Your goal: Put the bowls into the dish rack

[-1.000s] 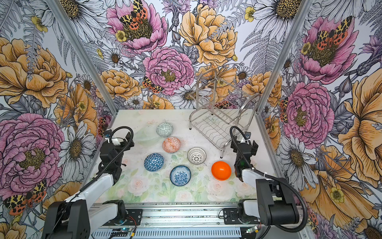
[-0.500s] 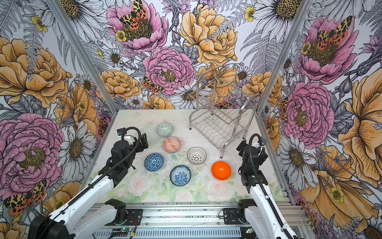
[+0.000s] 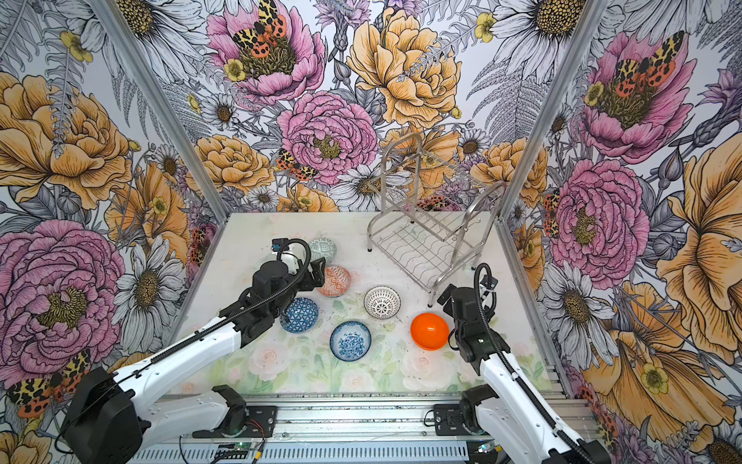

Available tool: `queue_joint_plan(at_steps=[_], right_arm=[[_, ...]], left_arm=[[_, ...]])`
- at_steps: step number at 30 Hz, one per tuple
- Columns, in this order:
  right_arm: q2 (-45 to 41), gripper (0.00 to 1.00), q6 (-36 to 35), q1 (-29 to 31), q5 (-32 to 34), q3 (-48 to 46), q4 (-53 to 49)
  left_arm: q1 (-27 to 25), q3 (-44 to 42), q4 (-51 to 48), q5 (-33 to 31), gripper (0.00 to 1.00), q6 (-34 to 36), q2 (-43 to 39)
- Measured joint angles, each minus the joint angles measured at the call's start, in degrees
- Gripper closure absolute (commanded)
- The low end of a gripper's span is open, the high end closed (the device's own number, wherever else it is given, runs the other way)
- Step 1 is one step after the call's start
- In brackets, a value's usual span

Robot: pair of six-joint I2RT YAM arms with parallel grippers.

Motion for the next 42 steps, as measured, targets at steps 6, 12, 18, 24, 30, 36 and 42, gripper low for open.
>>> queue_joint_plan(at_steps=[6,12,18,24,30,36,42], right_arm=[[4.8,0.03,2.8,2.0,-1.7,2.3,1.3],[6.9,0.03,4.4,2.1,-2.6,4.0,3.8],[13.3,0.09,6.2,2.8,-2.8,5.5,6.0],[18.8,0.23,7.2,3.8,-2.5,8.7,7.1],[23.0,0.41,7.3,3.9,-2.0,11.3,7.6],[26.2,0.57,6.2,3.8,-1.3,12.6,7.7],[26.5,0.73,6.0,3.8,-1.0,12.7,9.9]], left_arm=[[-1.3,1.7,-0.9,0.2,0.01,-1.0,2.6],[-1.4,3.4,-1.5,0.2,0.02,-1.1,4.1],[-1.4,5.6,-1.9,1.0,0.01,-1.1,7.3],[-1.4,8.6,-3.0,2.5,0.01,-0.9,9.9],[-0.7,9.4,-3.8,3.8,0.01,-0.7,9.9],[2.0,9.4,-4.8,4.9,0.01,-0.7,9.7],[4.4,9.2,-5.2,5.1,0.01,-0.7,8.0]])
